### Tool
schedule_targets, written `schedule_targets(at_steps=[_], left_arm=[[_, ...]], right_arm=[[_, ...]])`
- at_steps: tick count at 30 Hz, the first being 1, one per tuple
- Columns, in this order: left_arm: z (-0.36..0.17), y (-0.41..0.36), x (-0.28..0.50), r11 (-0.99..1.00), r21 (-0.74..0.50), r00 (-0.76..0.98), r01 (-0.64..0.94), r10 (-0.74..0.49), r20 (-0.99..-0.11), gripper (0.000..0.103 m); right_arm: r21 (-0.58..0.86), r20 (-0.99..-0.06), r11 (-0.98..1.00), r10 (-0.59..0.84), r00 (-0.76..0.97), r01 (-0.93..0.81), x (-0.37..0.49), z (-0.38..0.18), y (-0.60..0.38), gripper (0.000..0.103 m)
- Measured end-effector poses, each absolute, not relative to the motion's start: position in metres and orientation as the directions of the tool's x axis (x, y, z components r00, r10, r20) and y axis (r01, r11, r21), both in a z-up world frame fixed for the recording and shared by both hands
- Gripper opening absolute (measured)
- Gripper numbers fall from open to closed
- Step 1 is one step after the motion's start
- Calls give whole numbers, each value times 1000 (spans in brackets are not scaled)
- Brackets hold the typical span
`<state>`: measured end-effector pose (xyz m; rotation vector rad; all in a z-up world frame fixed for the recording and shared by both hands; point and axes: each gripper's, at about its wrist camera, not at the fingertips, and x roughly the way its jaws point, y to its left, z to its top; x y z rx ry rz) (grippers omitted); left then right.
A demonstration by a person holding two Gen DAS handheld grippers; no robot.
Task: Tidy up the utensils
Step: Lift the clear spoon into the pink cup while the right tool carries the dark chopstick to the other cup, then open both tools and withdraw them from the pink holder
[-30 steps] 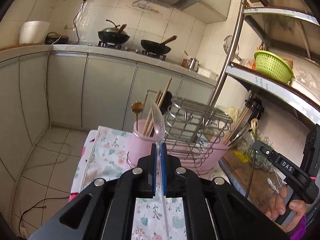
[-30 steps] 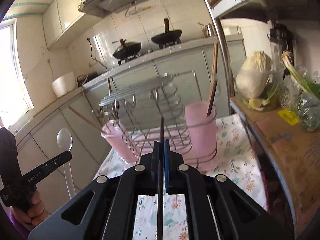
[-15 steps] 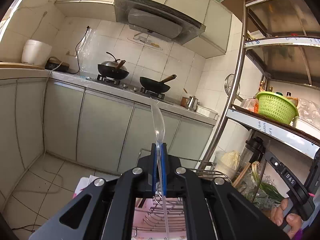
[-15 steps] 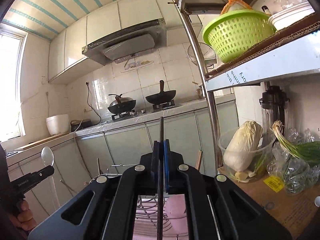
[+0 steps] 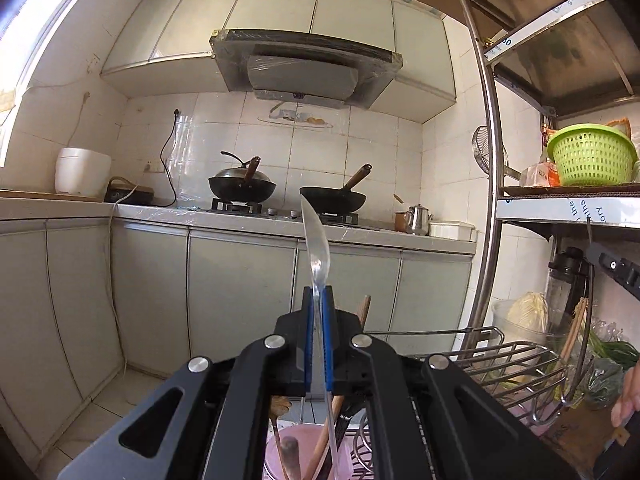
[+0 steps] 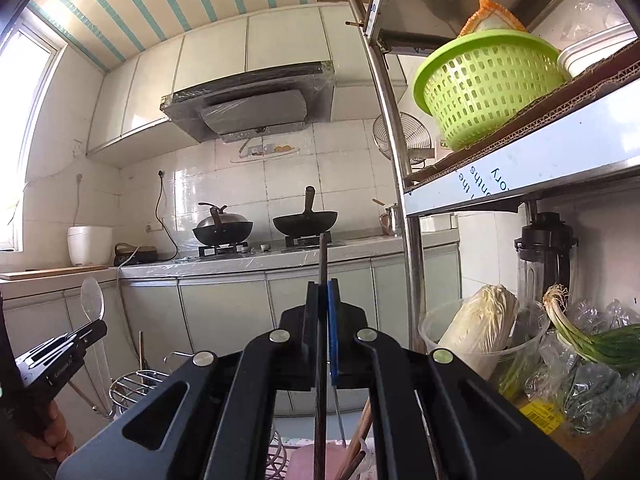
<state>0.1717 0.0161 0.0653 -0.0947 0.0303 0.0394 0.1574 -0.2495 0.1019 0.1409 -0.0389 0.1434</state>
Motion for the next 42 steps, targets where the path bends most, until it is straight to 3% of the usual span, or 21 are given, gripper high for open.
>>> schedule_targets(at_steps=[6, 15, 27, 32, 34, 36, 37, 39, 40, 42], left_arm=[[46, 17, 173, 997, -45, 998, -58, 58, -1, 3], [26, 28, 171, 996, -80, 998, -36, 32, -60, 3], [17, 28, 157, 991, -129, 981, 14, -39, -191, 6], [18, 30, 151, 990, -139, 970, 24, -56, -236, 17], [20, 31, 147, 989, -142, 966, 34, -69, -249, 27], [22, 32, 145, 987, -153, 961, 51, -90, -260, 29], [23, 32, 143, 986, -155, 958, 57, -98, -268, 29], [24, 33, 140, 985, -157, 955, 66, -108, -278, 30], [24, 33, 139, 985, -156, 952, 69, -112, -284, 30], [25, 33, 135, 984, -159, 947, 77, -122, -298, 30]], right_arm=[[105, 71, 983, 141, 987, -148, 169, 95, -242, 5], [91, 28, 986, 140, 990, -142, 179, 75, -233, 5], [140, -152, 978, 175, 973, -154, 164, 50, -235, 5], [139, -230, 976, 196, 953, -167, 163, 44, -231, 5], [133, -260, 977, 196, 945, -166, 163, 42, -229, 5], [138, -283, 976, 203, 937, -169, 163, 41, -228, 5], [138, -297, 976, 206, 933, -171, 163, 40, -228, 7], [147, -323, 974, 214, 922, -175, 163, 38, -227, 20], [153, -331, 972, 223, 917, -181, 162, 36, -227, 32], [157, -348, 971, 226, 910, -180, 160, 34, -227, 37]])
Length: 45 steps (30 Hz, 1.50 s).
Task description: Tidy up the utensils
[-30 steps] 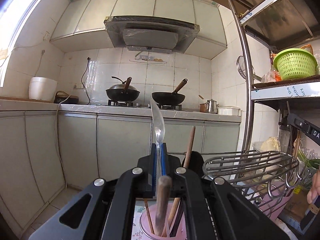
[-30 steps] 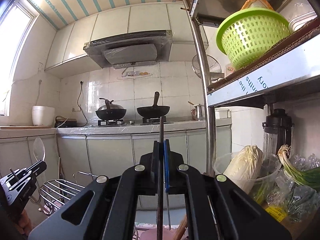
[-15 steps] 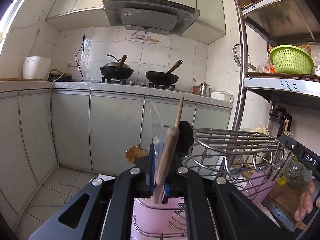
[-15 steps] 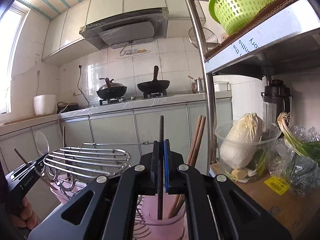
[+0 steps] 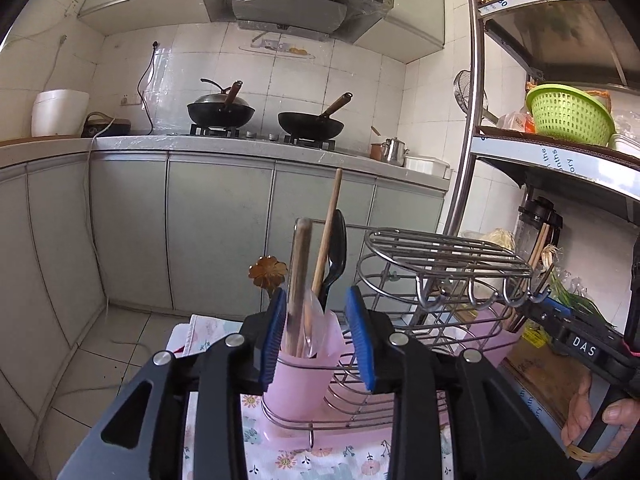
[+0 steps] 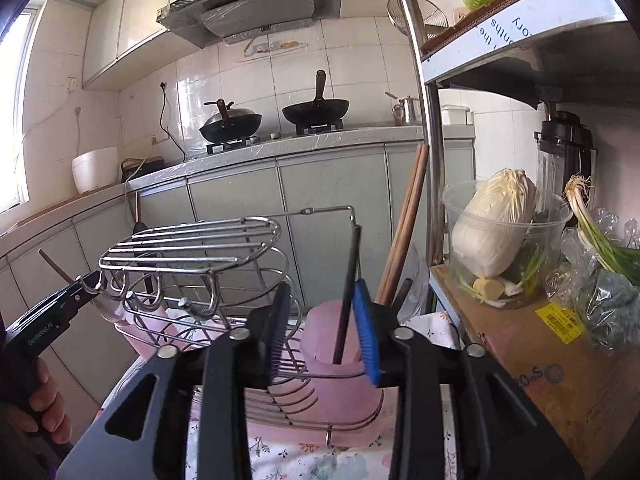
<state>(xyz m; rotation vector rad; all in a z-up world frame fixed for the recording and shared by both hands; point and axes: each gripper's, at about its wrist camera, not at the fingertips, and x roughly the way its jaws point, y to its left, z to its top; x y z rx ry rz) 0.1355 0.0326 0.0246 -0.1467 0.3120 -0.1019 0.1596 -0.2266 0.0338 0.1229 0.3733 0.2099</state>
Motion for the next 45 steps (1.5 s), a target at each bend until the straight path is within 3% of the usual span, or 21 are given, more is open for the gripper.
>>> schedule_targets(at_steps=[16, 22, 38, 45], left_arm=[[23, 14, 92, 969, -226, 895, 99, -186, -405, 31], [21, 8, 74, 964, -246, 871, 105, -208, -445, 31], [14, -4, 36, 968, -236, 851, 79, -189, -490, 31], [13, -12, 29, 977, -198, 845, 76, -169, -507, 31]], right_arm=[[237, -427, 954, 274, 862, -185, 111, 22, -226, 46], [262, -449, 949, 281, 848, -176, 88, 18, -224, 54], [107, -515, 977, 214, 830, -186, 50, 8, -189, 72], [81, -536, 982, 186, 823, -169, 42, 2, -185, 73]])
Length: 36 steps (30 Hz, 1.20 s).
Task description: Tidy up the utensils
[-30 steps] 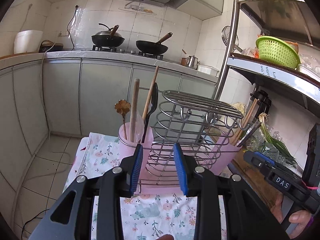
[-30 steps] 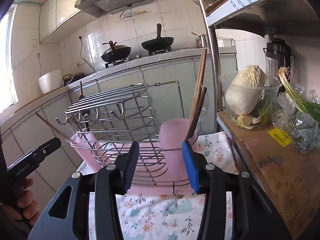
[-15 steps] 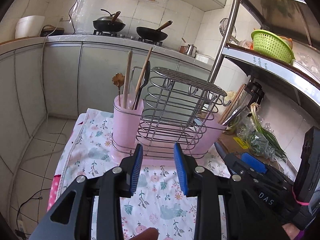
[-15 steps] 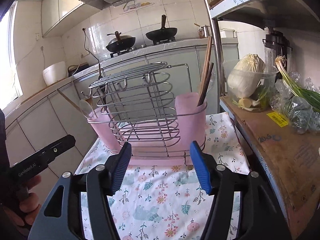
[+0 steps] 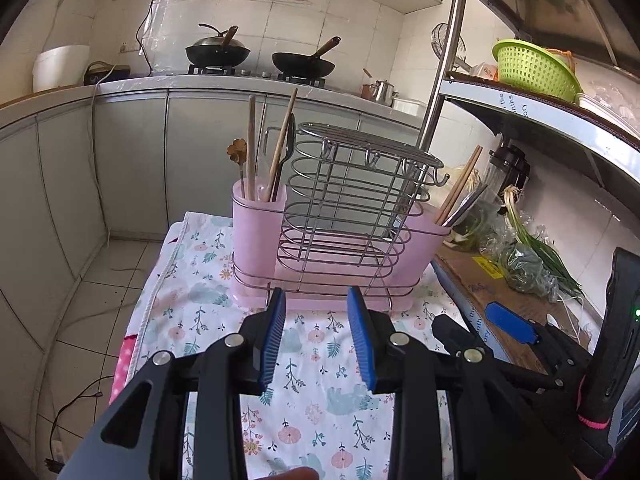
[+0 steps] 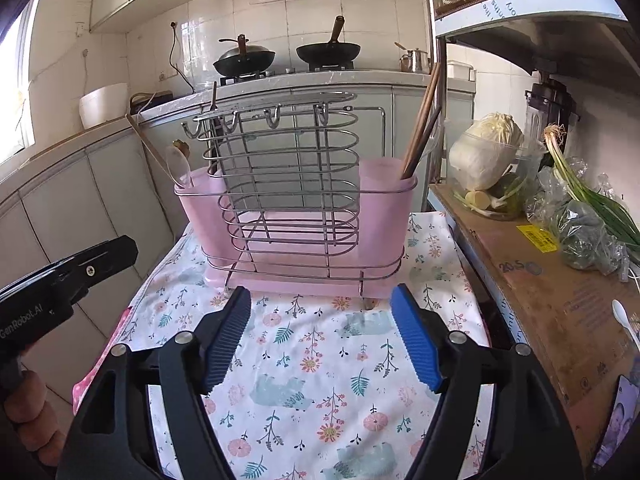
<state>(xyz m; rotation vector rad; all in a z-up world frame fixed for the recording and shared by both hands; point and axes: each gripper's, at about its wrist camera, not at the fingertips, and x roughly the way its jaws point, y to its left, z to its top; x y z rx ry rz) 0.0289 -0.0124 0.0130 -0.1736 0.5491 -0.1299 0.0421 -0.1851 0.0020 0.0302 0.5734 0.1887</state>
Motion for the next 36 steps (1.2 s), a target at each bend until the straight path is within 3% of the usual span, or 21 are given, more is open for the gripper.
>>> schedule_targets(at_steps=[36], left_arm=[[11, -24, 12, 984, -155, 843, 86, -155, -515, 31]], right_arm=[[53, -530, 988, 152, 834, -146, 26, 4, -185, 73]])
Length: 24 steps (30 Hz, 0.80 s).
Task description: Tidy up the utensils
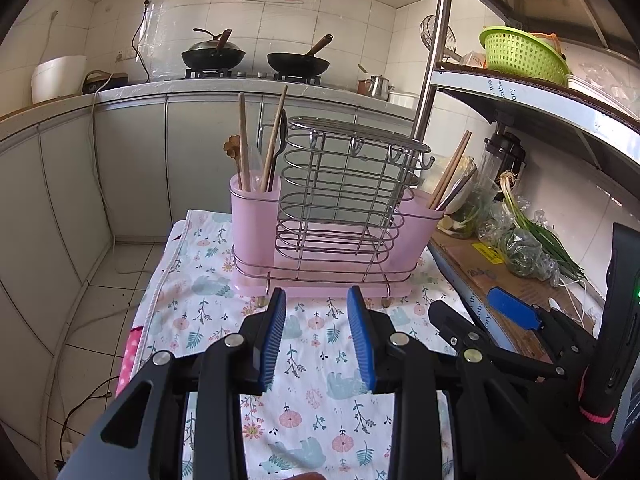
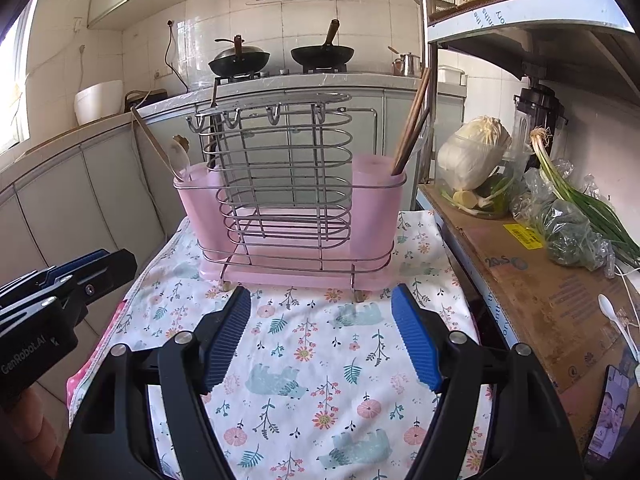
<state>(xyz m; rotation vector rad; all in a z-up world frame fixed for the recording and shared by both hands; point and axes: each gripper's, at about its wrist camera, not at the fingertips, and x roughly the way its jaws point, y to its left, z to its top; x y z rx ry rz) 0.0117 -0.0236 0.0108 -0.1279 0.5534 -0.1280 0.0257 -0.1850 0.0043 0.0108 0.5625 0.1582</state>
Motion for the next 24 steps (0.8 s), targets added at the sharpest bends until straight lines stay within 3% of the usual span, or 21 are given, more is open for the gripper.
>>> schedule_targets(at_steps=[24], left_arm=[[11, -21, 10, 983, -163, 840, 83, -158, -520, 31]], right_arm=[[43, -533, 988, 149, 833, -149, 25, 6, -180, 73]])
